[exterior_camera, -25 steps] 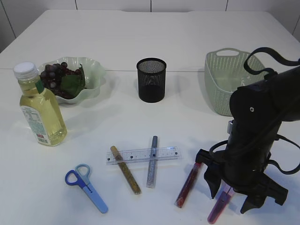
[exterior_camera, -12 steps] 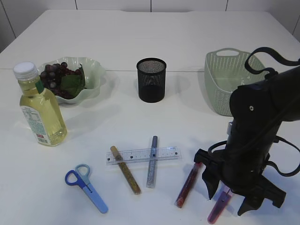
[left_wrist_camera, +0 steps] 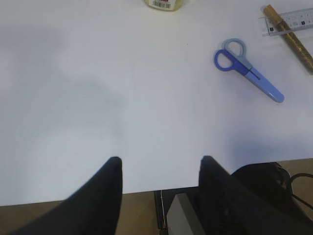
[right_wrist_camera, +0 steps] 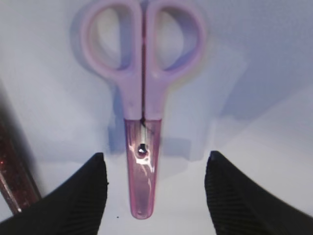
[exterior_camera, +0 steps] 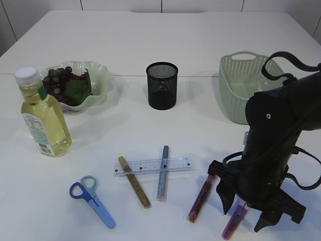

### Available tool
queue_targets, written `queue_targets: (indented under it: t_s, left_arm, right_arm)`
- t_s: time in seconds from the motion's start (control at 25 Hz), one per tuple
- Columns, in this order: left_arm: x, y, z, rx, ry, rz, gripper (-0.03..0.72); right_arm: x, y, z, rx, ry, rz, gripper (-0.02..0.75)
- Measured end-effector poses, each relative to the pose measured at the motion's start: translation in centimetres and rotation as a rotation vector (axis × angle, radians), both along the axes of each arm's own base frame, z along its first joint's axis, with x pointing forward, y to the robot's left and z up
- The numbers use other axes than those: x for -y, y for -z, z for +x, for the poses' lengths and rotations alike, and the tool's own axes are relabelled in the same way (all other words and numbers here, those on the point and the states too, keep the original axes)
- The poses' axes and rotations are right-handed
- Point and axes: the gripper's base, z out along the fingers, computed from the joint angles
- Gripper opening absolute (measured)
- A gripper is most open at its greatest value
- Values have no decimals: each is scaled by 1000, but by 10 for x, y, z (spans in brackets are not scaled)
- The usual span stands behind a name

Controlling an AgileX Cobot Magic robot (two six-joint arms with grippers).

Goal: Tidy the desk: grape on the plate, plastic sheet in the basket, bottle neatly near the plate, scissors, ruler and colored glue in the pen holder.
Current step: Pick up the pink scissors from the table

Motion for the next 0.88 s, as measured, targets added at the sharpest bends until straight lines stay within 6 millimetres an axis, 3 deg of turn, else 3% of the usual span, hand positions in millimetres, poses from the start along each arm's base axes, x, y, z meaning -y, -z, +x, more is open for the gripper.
queue_targets:
  t_s: [0.88]
  left_arm:
    - [2, 6, 9, -41, 0, 7, 372]
  right_arm:
    - [12, 0, 8, 5, 61, 12, 490]
